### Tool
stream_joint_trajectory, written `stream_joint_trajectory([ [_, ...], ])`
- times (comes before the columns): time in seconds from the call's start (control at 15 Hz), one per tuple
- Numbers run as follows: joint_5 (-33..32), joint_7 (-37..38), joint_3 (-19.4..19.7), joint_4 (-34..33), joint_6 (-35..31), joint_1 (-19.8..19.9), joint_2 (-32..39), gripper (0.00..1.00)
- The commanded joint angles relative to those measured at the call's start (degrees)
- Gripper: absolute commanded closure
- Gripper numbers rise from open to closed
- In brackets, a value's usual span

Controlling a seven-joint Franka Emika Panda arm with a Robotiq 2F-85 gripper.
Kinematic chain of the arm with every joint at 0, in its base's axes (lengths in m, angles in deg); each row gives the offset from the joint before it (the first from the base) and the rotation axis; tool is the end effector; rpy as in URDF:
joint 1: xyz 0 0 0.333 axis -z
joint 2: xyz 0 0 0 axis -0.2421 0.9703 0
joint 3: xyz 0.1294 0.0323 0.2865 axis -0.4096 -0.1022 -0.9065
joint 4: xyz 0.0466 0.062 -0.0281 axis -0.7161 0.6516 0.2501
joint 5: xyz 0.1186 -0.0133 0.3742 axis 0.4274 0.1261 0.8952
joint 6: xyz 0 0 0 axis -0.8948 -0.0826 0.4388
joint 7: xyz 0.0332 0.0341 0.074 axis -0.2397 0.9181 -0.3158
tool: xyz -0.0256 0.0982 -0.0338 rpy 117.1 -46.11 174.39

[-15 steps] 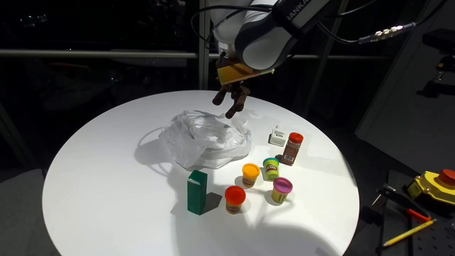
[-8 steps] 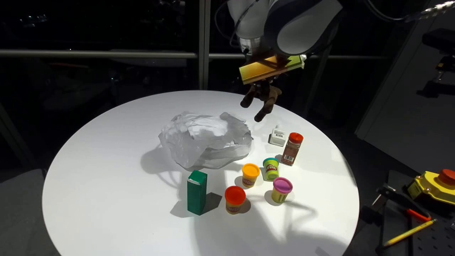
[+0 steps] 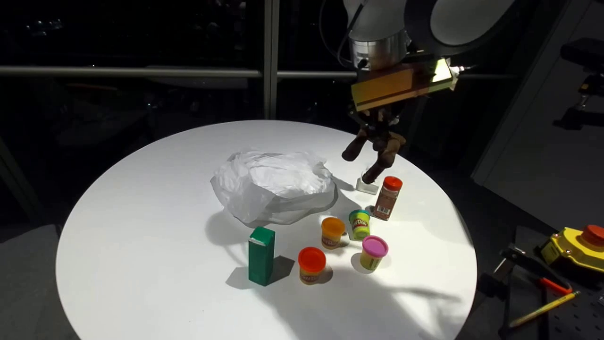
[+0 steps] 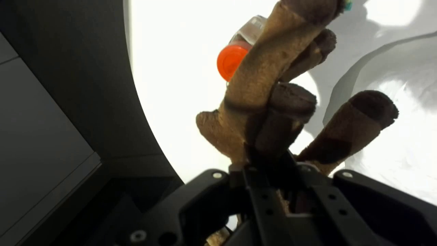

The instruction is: Remove the objects from the plastic bag and put them on the table.

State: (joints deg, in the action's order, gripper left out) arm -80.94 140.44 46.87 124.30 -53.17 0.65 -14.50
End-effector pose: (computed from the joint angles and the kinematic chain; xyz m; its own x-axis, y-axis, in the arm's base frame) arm 0.5369 0.0088 0.2931 0.7063 -0.6264 0.3296 -0.7075 -0.6085 0.3594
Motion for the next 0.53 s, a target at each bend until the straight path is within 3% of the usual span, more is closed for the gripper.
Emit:
stream_joint_trajectory([
  [0.0,6.89,-5.55,-5.74,7.45,-3.2,4.23,-6.3,0.91],
  [0.47,22.04,-17.49,-11.66,12.88,-3.94,5.31,-7.93,0.91],
])
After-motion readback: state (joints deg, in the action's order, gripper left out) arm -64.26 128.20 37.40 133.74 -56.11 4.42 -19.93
